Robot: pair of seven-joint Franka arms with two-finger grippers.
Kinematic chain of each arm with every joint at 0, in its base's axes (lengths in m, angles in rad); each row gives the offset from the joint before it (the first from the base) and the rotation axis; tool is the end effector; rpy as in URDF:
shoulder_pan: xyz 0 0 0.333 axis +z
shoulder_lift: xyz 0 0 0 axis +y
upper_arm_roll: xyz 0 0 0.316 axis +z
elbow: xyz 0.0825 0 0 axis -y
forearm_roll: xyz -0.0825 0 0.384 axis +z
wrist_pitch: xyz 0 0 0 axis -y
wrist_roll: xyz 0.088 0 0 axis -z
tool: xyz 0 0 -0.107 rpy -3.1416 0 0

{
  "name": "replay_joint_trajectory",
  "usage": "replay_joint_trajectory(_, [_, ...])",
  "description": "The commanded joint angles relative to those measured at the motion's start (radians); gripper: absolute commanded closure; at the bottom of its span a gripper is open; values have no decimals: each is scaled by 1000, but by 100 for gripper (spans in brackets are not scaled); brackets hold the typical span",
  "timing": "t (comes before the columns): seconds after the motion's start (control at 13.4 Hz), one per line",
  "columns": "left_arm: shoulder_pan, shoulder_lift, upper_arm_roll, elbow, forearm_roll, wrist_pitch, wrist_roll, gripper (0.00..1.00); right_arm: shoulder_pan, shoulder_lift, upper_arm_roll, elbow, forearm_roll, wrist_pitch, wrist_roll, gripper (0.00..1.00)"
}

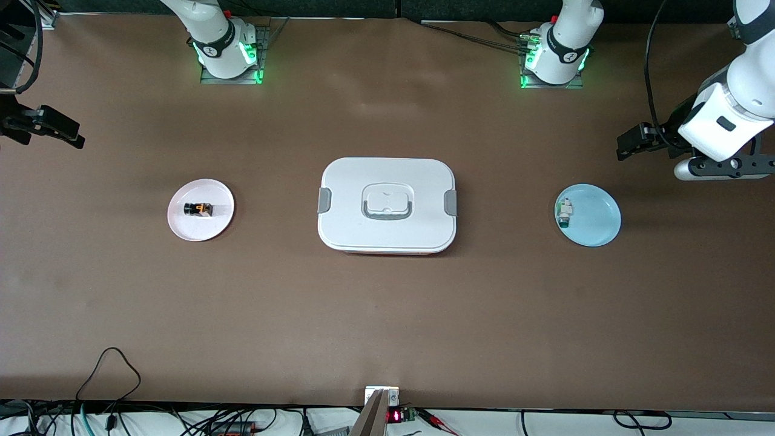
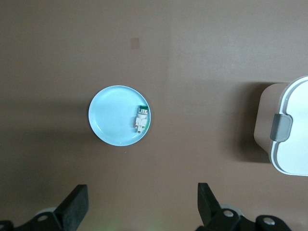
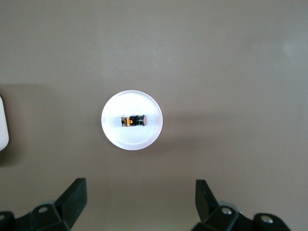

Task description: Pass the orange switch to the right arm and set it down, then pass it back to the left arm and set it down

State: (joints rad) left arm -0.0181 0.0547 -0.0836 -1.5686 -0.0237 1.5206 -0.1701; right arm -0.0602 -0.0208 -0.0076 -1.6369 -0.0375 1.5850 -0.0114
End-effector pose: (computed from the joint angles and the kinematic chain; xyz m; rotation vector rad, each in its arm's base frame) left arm 0.5609 -0.0586 0.5909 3.1213 0.1067 -0.1647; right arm 0.5464 -0.0411 0.6061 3.1039 -0.0858 -0.0505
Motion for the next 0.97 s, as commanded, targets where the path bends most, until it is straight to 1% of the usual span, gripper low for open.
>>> replay_joint_trajectory(0.0, [4,-10,2,-2,-18,-2,33,0,-1,4,3,15,11,-19,-9,0])
replay_joint_trajectory(0.3, [6,-10,2,-2,-18,-2,34,0,-7,19,2,17,13,-19,-9,0])
replay_joint_trajectory(0.45, [6,-10,2,-2,-18,-2,34,0,5,54,3,17,13,-19,-4,0])
replay_joint_trajectory(0.6, [6,-10,2,-2,-18,-2,34,0,36,68,3,17,-2,-17,5,0])
replay_joint_trajectory(0.67, [6,-10,2,-2,-18,-2,34,0,33,71,3,17,-2,-17,4,0])
replay_joint_trajectory(0.89, [6,-10,2,-2,-18,-2,34,0,33,120,3,15,11,-19,4,0])
